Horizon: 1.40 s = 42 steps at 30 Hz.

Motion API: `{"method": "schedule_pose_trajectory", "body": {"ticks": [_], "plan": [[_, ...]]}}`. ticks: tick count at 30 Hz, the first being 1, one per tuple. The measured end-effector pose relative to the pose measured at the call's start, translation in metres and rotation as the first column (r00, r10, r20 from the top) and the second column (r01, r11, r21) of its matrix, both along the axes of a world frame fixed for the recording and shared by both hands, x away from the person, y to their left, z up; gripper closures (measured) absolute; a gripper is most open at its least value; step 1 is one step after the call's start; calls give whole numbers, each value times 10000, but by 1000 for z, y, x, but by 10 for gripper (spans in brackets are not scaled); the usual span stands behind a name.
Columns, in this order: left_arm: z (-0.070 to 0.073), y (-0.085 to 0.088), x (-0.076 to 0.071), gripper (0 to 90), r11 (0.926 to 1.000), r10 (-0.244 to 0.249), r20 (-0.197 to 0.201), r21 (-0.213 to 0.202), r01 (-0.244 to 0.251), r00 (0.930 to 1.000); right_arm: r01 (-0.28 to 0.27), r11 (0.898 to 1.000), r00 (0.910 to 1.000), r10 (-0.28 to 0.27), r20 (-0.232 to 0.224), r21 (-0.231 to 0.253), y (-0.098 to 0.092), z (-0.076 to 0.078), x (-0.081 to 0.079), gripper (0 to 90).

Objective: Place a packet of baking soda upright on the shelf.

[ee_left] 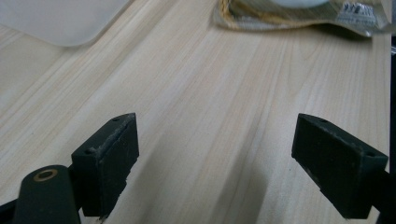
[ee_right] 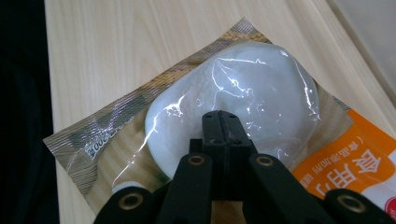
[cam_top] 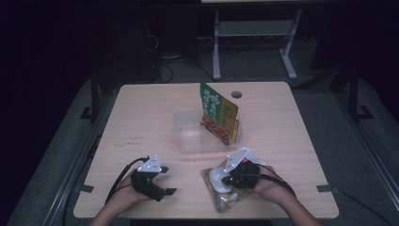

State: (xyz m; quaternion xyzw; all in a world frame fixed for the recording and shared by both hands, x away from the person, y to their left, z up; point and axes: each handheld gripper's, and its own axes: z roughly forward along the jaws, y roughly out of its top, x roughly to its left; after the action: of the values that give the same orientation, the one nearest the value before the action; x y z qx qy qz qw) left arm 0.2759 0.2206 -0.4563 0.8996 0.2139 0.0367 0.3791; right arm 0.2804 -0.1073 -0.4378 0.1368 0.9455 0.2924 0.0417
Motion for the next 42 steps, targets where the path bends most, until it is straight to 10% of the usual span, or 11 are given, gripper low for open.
{"method": "schedule_pose_trajectory", "body": {"ticks": [9,17,30,42], "plan": [[1,-1,-2,143,9998,-221,52,19,220,9997,-296,9995,9989,298,351,-71,33,1,-10,897],[6,-8,-3,141,9982,-215,34,-567,217,9998,545,9956,9979,-570,315,756,4,13,-12,809],[20,-62,21,149,9908,-899,-18,-1017,893,9959,3248,9101,9395,-3418,233,2573,-81,28,-11,459],[-4,-120,47,217,9864,-1527,-1054,-767,1451,9826,3291,9062,9354,-3513,396,2654,-93,26,-6,423]]}}
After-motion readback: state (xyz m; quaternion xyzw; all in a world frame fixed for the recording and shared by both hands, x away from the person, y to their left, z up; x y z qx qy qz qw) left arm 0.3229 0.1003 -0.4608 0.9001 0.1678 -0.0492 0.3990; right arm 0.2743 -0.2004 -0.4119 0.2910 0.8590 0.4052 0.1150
